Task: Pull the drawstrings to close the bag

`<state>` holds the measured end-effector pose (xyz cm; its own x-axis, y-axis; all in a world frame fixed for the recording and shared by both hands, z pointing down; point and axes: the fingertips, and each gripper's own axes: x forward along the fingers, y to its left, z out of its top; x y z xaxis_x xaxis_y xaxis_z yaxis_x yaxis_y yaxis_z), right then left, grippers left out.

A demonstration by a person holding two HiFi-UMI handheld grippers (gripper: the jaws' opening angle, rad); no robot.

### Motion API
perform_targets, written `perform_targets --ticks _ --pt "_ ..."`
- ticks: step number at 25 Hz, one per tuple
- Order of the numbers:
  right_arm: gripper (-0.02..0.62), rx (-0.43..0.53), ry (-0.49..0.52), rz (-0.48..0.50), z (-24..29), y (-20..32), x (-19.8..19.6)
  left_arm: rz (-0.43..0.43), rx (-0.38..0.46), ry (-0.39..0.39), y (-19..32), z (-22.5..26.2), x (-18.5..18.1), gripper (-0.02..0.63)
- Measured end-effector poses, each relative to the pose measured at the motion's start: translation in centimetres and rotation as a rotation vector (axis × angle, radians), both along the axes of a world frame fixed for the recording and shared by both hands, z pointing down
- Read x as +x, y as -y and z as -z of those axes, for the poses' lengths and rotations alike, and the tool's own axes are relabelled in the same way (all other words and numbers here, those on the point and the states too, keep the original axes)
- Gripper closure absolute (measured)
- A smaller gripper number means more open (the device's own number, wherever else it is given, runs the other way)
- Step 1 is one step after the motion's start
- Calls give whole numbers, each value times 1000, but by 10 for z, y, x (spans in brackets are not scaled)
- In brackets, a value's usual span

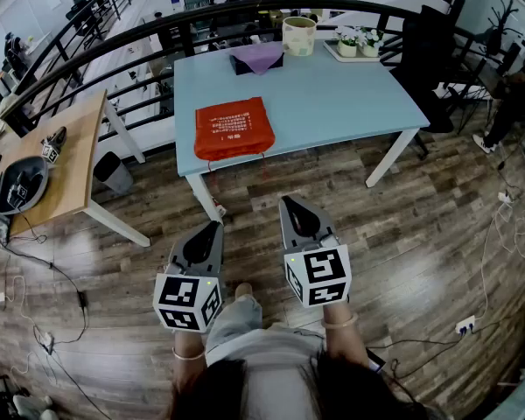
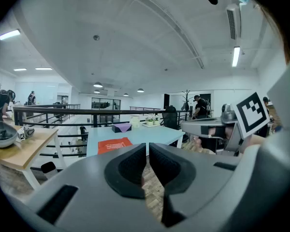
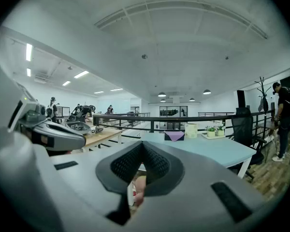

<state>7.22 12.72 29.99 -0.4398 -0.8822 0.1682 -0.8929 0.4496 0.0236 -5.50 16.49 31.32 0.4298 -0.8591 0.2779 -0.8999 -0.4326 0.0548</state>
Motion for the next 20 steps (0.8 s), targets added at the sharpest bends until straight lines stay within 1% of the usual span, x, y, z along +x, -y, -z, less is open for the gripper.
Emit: perform_targets --ticks 9,20 --pt "569 -20 29 0 -3 30 -23 -25 -2 11 32 -4 -24 574" --pt "569 -20 38 -44 6 74 -59 -57 3 6 78 -1 -66 574"
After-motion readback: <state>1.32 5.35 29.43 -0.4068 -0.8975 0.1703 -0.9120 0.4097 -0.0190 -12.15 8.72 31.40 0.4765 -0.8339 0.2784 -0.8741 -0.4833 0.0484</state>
